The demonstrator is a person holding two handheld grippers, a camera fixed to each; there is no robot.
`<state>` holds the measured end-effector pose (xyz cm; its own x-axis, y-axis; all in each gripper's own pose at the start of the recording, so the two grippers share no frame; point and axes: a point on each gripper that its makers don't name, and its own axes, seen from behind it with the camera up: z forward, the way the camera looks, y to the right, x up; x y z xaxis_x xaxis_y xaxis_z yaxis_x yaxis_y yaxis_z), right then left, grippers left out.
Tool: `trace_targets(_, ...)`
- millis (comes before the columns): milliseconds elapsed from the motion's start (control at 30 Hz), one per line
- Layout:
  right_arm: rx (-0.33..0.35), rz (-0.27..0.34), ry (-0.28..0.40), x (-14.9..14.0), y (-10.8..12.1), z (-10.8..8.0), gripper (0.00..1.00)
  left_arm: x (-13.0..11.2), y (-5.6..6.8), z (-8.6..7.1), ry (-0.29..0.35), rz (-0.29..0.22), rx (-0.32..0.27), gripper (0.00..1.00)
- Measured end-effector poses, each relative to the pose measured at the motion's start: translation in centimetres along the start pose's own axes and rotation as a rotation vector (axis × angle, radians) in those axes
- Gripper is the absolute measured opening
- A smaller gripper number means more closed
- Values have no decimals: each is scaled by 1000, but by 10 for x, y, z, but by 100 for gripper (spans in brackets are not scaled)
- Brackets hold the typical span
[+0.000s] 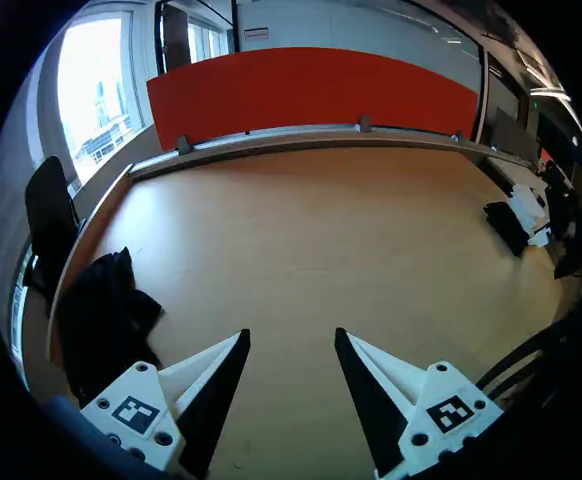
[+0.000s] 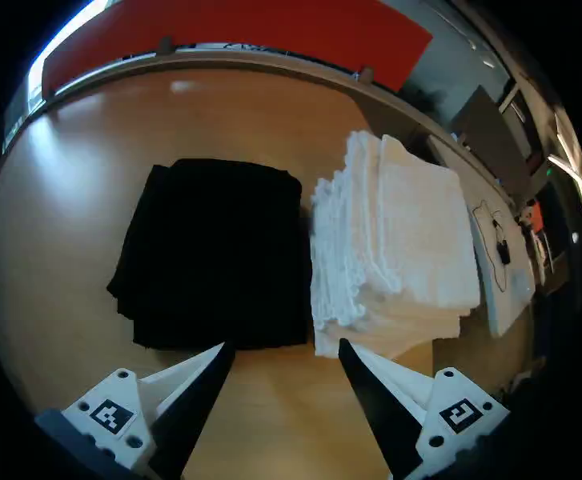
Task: Fold towel
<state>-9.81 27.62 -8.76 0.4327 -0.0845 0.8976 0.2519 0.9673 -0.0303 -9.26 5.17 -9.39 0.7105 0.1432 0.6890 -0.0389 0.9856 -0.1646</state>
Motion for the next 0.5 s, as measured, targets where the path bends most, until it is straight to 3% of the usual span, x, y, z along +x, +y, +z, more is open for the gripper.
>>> trace_targets(500,14,33,43,6,-9,-9,100,3,-2,-3,12,-6,-2,78)
